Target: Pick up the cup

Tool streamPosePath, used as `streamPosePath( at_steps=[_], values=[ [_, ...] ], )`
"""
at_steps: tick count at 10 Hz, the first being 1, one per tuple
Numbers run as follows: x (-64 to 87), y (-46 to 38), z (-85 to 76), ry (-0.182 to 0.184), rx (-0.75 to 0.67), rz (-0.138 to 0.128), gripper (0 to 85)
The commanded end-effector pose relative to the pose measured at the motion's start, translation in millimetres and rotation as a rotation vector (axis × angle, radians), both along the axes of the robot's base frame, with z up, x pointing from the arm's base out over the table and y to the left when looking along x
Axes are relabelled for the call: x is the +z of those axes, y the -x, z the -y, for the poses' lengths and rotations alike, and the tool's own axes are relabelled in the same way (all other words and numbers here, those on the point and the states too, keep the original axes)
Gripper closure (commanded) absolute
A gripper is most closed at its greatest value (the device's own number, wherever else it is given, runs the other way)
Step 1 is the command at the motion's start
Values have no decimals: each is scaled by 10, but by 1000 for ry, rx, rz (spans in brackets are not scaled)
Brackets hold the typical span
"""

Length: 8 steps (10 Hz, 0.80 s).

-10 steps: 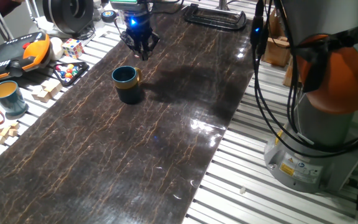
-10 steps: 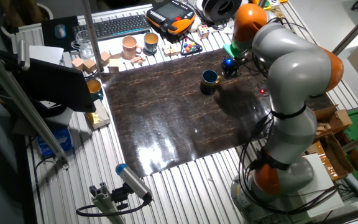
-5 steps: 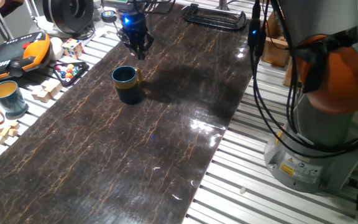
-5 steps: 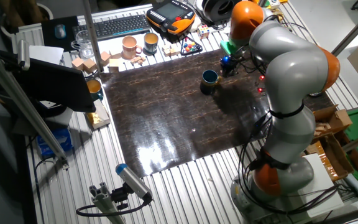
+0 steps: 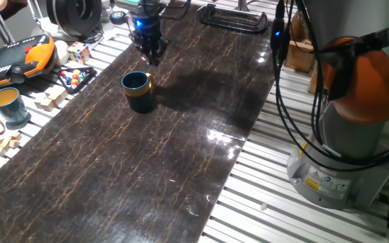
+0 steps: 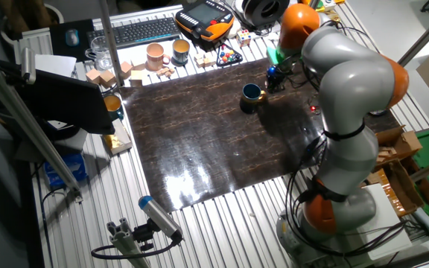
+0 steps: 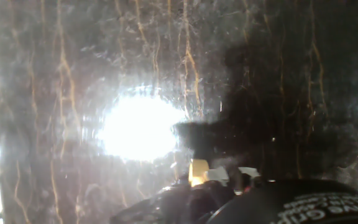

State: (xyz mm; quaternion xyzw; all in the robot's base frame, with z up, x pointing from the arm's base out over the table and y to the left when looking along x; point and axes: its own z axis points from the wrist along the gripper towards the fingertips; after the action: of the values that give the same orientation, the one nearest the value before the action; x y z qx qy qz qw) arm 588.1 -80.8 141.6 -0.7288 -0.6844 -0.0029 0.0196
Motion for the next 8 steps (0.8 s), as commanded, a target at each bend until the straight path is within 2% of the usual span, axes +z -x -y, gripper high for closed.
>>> streamPosePath(
  at_steps=[1,8],
  values=[
    [-32,-16,5,-5,-8,-8,420],
    [-312,-96,21,-22,-35,-11,430]
  ],
)
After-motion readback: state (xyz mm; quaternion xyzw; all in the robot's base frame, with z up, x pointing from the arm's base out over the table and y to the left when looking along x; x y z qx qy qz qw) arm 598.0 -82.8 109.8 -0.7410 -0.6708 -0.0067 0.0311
